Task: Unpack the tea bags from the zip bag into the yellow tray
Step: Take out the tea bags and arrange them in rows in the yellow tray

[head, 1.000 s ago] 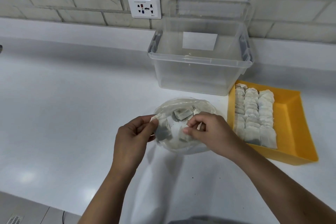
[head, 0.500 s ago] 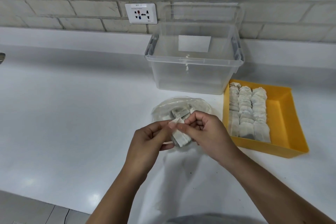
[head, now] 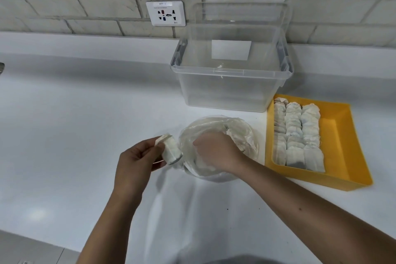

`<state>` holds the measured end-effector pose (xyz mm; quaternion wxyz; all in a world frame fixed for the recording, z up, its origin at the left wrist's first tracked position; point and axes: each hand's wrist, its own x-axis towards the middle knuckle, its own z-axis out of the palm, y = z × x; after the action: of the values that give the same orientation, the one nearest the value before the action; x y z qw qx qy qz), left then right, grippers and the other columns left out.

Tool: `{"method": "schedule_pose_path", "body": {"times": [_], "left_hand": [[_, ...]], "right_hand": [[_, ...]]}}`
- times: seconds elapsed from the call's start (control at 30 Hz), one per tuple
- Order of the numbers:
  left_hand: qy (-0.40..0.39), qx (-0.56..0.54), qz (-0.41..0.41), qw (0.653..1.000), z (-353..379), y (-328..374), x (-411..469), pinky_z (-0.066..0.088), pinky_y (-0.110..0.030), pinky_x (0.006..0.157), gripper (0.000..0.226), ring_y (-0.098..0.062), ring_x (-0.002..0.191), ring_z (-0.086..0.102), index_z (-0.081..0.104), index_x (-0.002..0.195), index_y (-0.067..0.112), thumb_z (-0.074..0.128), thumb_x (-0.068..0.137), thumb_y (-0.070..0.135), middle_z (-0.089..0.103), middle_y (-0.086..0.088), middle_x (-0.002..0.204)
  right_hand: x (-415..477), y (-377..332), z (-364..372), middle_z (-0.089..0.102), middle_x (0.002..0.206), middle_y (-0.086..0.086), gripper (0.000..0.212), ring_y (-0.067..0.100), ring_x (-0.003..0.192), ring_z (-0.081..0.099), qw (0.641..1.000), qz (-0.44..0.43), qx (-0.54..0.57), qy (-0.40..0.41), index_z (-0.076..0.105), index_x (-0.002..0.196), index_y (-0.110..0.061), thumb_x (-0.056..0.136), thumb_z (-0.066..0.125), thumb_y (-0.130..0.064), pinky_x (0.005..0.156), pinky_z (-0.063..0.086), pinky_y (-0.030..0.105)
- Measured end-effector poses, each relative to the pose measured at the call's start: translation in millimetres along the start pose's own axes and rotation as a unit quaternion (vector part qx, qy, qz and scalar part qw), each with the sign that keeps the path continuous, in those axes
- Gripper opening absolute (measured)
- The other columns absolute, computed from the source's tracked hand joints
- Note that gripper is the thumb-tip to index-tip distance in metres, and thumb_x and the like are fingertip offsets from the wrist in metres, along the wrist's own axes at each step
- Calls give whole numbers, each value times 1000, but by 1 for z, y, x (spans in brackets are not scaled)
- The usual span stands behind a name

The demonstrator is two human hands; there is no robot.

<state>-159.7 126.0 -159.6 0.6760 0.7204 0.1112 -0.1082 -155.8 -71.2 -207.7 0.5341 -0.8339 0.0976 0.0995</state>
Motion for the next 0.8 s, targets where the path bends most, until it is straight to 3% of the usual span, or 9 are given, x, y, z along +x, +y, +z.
{"method": "schedule_pose_path", "body": {"times": [0.1,0.17,0.43,0.5,0.63,0.8], "left_hand": [[-12,5,-14,1000,6,-4,-1,62,-29,79,21,-19,80,75,78,99,17,62,95,4,79,-6,88],[-14,9,-18,1000,9,-5,-1,61,-29,79,23,-19,79,74,79,97,18,61,95,4,79,-7,87],[-19,9,-21,1000,12,-5,1,61,-27,78,21,-20,79,74,78,98,17,61,95,5,79,-6,86],[-20,10,-15,1000,12,-5,0,61,-27,78,21,-20,80,74,78,98,18,61,95,5,79,-6,86],[-18,6,14,1000,6,2,0,61,-23,76,21,-19,80,75,78,98,20,62,95,6,79,-3,86],[-44,-13,31,998,13,9,-5,60,-21,68,20,-22,78,72,79,94,19,64,94,5,77,-13,82]], "right_hand": [[8,4,8,69,96,-1,24,8,77,62,995,0,-97,-28,69,105,-15,81,72,-16,76,52,23],[8,1,11,68,97,-3,30,10,88,62,991,-6,-128,-24,69,104,-16,75,74,-19,75,46,19],[7,-4,19,72,85,2,7,20,84,66,975,-23,-220,-6,71,72,-23,75,65,-21,69,54,33],[5,-3,14,72,76,1,7,18,77,66,983,-19,-184,-4,71,67,-19,74,69,-20,70,55,36],[-7,-3,-16,65,69,-11,14,11,68,64,994,2,-70,81,66,71,-21,75,79,-19,65,55,29],[-47,-15,-50,63,77,8,19,14,56,58,979,25,190,69,60,90,-7,79,74,-1,53,52,30]]}}
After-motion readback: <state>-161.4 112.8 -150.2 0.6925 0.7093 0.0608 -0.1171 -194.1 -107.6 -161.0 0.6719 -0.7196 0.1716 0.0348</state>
